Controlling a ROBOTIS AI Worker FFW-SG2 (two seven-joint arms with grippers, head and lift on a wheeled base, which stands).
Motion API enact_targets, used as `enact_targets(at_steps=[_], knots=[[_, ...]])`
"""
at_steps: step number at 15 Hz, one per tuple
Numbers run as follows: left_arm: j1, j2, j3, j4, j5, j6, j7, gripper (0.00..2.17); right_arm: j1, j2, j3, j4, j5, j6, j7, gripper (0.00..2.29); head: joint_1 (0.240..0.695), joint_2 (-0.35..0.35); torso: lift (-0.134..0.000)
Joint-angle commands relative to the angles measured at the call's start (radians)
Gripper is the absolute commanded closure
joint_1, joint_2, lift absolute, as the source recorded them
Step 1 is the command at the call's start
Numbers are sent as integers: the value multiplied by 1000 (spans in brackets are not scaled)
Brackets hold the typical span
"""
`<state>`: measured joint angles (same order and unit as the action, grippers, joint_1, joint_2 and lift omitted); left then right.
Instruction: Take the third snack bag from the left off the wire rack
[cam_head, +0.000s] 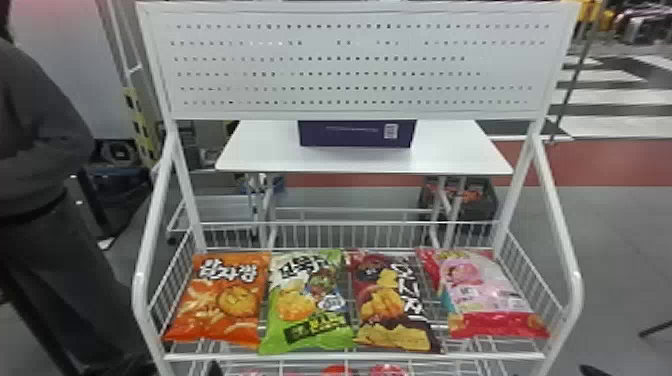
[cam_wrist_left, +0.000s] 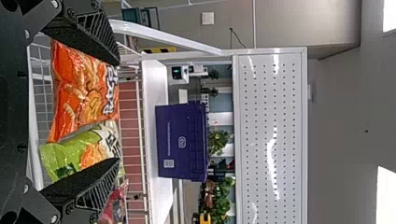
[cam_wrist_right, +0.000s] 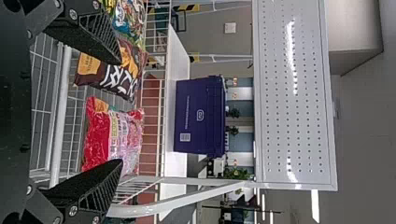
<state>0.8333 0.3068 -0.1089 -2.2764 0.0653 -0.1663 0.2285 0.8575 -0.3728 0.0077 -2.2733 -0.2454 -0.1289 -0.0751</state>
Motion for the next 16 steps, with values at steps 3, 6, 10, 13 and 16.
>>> enact_targets(at_steps=[3, 6, 10, 13, 16], knots=[[-3, 2, 2, 1, 1, 0, -1, 167, -3, 0, 3, 0, 0, -1, 0, 157, 499, 0, 0], [-5, 3, 3, 1, 2, 0, -1, 167, -5, 0, 5, 0, 2, -1, 0, 157, 499, 0, 0], [-5, 3, 3, 1, 2, 0, -1, 167, -34, 2, 14, 17, 0, 9, 0, 157, 499, 0, 0], [-3, 3, -6, 3, 1, 3, -3, 167, -239, 11, 113, 127, 6, 150, 0, 157, 499, 0, 0], [-2, 6, -6, 5, 1, 3, -5, 167, -466, 37, 244, 268, 23, 272, -2, 157, 499, 0, 0]])
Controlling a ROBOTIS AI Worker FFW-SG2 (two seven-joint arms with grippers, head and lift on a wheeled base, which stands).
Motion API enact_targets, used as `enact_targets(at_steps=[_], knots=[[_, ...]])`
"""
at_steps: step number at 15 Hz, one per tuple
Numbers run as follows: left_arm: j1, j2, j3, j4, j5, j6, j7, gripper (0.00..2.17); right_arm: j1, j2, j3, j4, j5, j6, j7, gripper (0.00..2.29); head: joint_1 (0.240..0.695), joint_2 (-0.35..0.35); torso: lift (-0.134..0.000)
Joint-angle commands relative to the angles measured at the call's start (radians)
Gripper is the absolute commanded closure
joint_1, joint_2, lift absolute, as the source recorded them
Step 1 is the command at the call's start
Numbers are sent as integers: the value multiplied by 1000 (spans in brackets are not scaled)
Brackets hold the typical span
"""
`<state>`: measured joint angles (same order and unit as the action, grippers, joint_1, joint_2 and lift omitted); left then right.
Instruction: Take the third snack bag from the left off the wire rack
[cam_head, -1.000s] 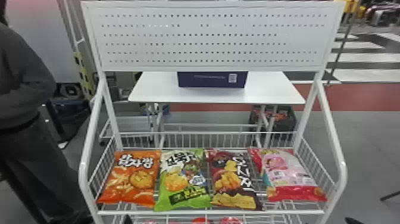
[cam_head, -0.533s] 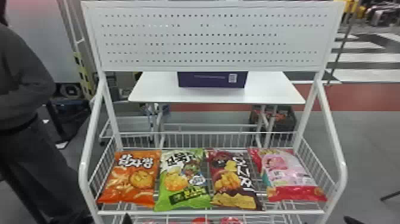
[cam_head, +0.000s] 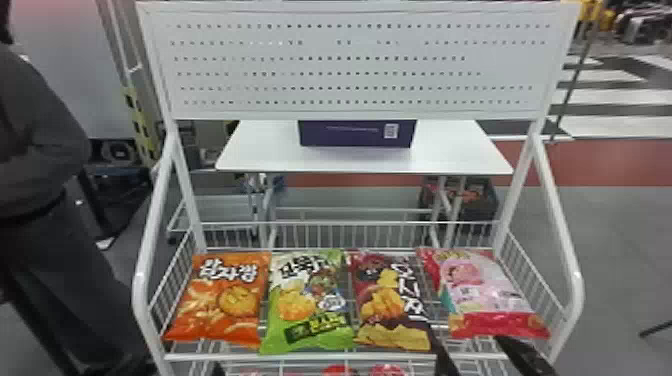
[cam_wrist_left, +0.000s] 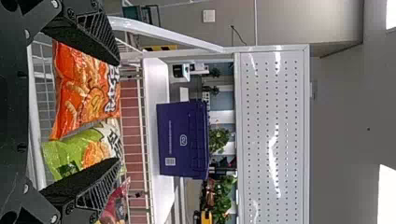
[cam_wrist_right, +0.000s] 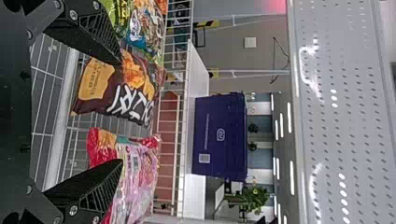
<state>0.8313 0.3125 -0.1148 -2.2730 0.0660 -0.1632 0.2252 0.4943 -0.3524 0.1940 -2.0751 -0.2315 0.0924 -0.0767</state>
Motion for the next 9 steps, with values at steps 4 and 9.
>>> enact_targets(at_steps=[4, 9], knots=[[5, 5, 0, 0, -2, 3, 0, 167, -306, 72, 151, 276, -11, 70, 0, 174, 499, 0, 0], [8, 13, 6, -2, 0, 6, 0, 167, -442, 116, 190, 451, -34, 73, 0, 188, 499, 0, 0]])
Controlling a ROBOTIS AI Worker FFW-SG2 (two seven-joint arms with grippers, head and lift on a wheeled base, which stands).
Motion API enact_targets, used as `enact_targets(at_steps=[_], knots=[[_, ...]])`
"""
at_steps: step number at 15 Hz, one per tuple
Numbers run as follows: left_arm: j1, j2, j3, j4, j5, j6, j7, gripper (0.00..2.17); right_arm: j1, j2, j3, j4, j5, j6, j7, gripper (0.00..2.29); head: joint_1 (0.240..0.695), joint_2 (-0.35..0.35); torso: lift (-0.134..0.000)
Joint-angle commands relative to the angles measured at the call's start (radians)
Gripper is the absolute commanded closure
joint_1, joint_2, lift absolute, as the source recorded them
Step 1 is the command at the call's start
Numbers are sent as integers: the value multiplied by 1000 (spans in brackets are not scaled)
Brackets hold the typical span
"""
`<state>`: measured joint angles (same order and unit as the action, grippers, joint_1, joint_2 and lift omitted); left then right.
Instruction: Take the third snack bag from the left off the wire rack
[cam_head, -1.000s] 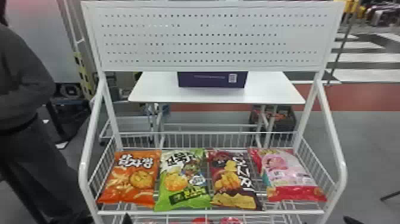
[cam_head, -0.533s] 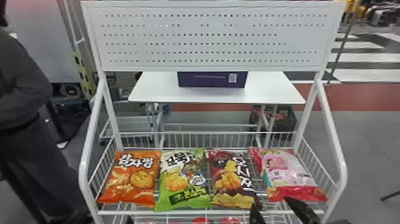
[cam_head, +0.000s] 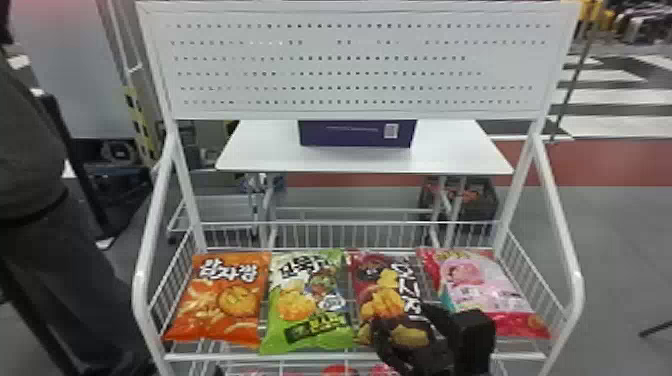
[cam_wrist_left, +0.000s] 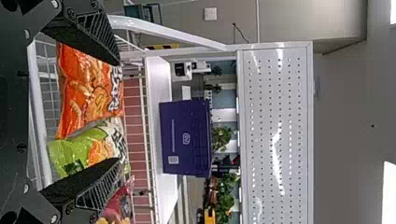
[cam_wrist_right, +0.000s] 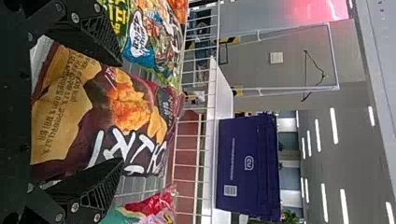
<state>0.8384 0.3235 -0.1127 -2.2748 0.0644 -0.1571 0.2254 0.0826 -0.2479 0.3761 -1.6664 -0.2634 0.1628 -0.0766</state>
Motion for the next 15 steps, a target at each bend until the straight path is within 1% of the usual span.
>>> enact_targets(at_steps=[1, 3, 4, 5, 6, 7, 12, 15], knots=[[1, 2, 5, 1, 2, 0, 0, 167, -44, 18, 7, 59, -5, 11, 0, 238, 499, 0, 0], [-1, 2, 7, 5, 2, 6, 0, 167, -55, 19, 10, 65, -17, 48, 1, 660, 499, 0, 0], [-2, 2, 5, 6, 2, 9, 0, 167, -55, 19, 10, 65, -17, 67, 1, 812, 499, 0, 0], [-4, 2, 5, 6, 2, 9, 0, 167, -55, 19, 7, 60, -23, 100, 1, 1146, 499, 0, 0], [-4, 2, 5, 5, 2, 9, 0, 167, -55, 19, 6, 50, -33, 116, 1, 1538, 499, 0, 0], [-4, 2, 4, 5, 2, 9, 0, 167, -52, 18, 4, 36, -37, 125, 1, 1744, 499, 0, 0], [-2, 0, 1, 3, 0, 9, 0, 167, -26, 12, 1, -30, -42, 128, 0, 1774, 499, 0, 0], [-1, 0, 1, 3, 0, 9, 0, 167, 20, 1, -16, -104, -30, 125, -20, 1774, 499, 0, 0]])
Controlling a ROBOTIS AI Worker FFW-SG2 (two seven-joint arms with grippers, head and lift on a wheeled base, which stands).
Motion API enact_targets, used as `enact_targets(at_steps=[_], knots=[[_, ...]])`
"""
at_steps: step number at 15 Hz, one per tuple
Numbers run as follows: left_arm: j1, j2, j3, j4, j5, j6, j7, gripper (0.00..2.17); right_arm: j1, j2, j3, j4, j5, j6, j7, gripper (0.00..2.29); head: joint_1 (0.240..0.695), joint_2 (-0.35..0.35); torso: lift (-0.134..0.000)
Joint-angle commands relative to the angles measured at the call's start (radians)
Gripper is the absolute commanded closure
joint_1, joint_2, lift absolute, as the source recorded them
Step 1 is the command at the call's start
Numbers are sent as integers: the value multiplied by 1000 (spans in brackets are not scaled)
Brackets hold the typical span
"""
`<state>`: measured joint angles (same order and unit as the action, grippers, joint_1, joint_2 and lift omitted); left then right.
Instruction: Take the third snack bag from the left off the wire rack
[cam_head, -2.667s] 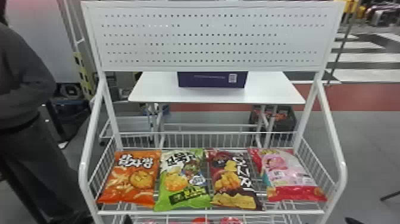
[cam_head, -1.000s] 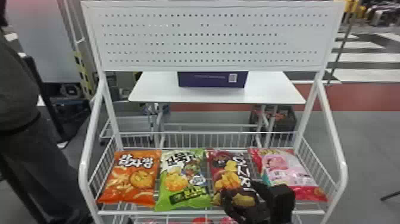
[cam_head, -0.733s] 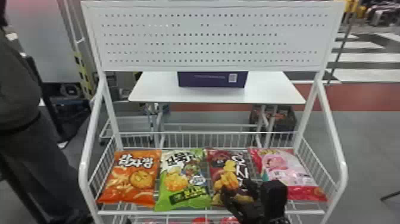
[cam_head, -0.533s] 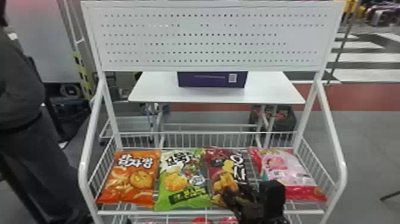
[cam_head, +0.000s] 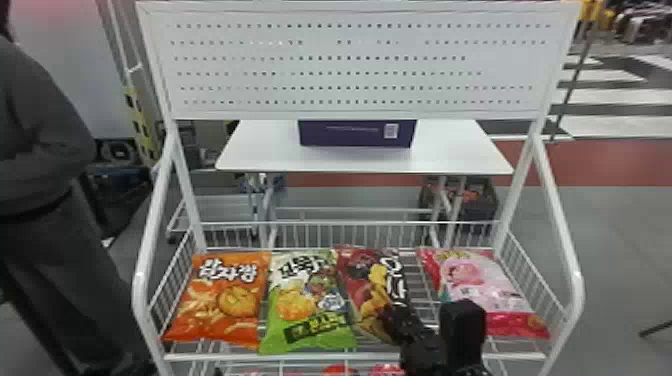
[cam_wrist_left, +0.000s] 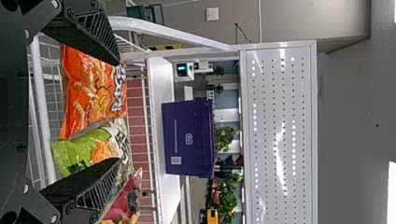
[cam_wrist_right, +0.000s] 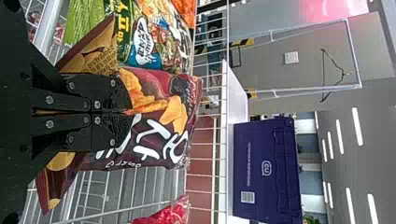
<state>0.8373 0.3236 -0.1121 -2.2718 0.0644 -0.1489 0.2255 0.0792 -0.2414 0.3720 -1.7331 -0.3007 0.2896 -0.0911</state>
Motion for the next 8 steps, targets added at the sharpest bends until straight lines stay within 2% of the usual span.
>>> enact_targets(at_steps=[1, 4, 8], knots=[[0, 0, -1, -2, 0, -2, 0, 167, 40, -15, -21, -59, 6, -14, -19, 1774, 499, 0, 0], [-1, 0, -5, -2, 0, -2, -2, 167, 105, -47, -68, -146, -3, -57, -36, 1771, 499, 0, 0], [-9, 0, -12, 0, -1, -2, -2, 167, 249, -88, -131, -333, -26, -119, -38, 1771, 499, 0, 0]])
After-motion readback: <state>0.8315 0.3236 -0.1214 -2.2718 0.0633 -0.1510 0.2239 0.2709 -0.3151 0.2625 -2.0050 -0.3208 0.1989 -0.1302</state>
